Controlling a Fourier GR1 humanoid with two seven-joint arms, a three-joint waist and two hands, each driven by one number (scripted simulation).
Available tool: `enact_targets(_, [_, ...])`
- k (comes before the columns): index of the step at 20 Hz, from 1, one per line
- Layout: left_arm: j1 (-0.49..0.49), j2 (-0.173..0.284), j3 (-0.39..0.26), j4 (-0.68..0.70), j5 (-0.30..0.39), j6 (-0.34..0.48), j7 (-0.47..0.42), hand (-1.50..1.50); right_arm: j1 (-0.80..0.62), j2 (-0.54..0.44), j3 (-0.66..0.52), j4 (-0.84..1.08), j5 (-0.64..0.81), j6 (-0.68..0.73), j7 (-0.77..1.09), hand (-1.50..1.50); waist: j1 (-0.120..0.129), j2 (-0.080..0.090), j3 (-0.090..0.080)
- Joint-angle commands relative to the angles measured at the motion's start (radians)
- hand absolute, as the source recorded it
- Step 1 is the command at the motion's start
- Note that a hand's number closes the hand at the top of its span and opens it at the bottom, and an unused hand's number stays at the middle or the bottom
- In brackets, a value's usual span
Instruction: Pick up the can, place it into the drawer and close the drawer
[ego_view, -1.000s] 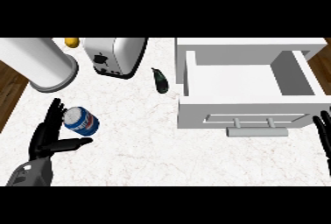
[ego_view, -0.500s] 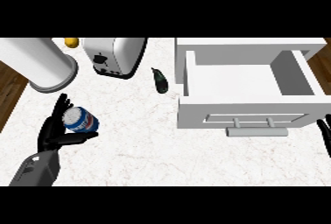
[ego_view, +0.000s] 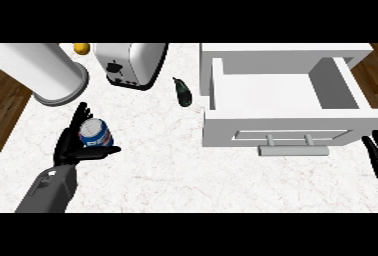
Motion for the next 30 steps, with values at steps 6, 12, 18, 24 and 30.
enact_targets(6, [-0.084, -0.019, -0.01, 0.074, 0.005, -0.012, -0.024, 1.5, -0.023, -0.006, -0.021, -0.015, -0.017, -0.016, 0.024, -1.5, -0.002, 0.001, 0.0])
enact_targets(12, [-0.12, 0.012, 0.015, 0.054, 0.061, -0.091, 0.023, 1.5, -0.001, 0.005, -0.008, -0.017, -0.025, -0.022, 0.028, -1.5, -0.002, 0.001, 0.0])
enact_targets(18, [-0.089, -0.073, -0.036, -0.042, 0.051, -0.064, -0.014, 1.5, 0.047, 0.009, -0.005, -0.119, -0.049, -0.01, 0.076, -1.5, -0.003, 0.0, 0.0])
enact_targets(24, [0.141, -0.163, -0.077, -0.43, 0.089, 0.072, 0.132, 1.5, 0.062, 0.022, -0.001, -0.079, -0.029, -0.002, 0.014, -1.5, 0.014, -0.005, 0.001])
enact_targets(30, [0.111, -0.168, -0.154, -0.656, 0.069, 0.118, 0.336, 1.5, 0.074, 0.03, 0.032, -0.064, -0.014, -0.039, -0.023, -1.5, 0.007, -0.003, 0.001])
